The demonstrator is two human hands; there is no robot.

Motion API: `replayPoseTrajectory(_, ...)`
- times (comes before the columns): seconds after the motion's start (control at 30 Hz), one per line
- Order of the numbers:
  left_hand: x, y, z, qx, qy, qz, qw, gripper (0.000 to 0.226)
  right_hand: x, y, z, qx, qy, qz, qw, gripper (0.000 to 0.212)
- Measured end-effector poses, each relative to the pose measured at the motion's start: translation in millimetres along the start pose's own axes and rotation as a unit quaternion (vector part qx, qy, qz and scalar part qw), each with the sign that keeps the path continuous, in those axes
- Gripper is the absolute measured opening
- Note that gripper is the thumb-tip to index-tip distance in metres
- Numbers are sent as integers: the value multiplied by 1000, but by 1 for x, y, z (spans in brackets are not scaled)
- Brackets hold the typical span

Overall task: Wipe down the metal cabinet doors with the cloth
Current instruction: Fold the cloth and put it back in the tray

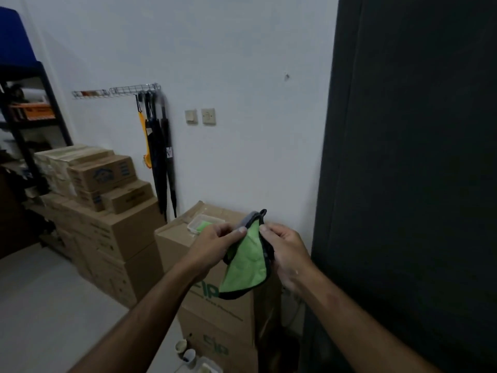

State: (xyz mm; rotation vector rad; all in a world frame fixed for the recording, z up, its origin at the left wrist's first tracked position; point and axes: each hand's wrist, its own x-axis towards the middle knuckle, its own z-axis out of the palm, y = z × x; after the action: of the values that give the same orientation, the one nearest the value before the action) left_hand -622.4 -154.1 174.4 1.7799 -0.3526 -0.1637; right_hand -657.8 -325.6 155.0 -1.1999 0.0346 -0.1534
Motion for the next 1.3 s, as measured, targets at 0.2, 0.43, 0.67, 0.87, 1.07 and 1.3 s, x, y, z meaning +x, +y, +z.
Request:
replayPoseTrajectory(0.2,44,-30,-39,-130,86,-28,987,16,35,37,24,31,48,-12,998,22)
replayPoseTrajectory(0.43,89,-64,-82,-222,105,-86,966,25,85,72,43,-36,150,-25,988,24)
replayPoseTrajectory(0.67,159,-108,-143,-304,62,-132,941,50,158,94,42,-116,169,-17,978,17)
replayPoseTrajectory(0.87,230,-138,-210,-96,-80,-29,992,56,217,106,48,-295,194,-64,933,23)
replayPoseTrajectory(1.07,282,-151,-273,53,-89,30,994,28,259,124,54,-264,211,-59,939,31)
replayPoseTrajectory(1.3,348,-186,-291,11,-110,-24,994,53,307,147,71,-238,256,-9,937,57)
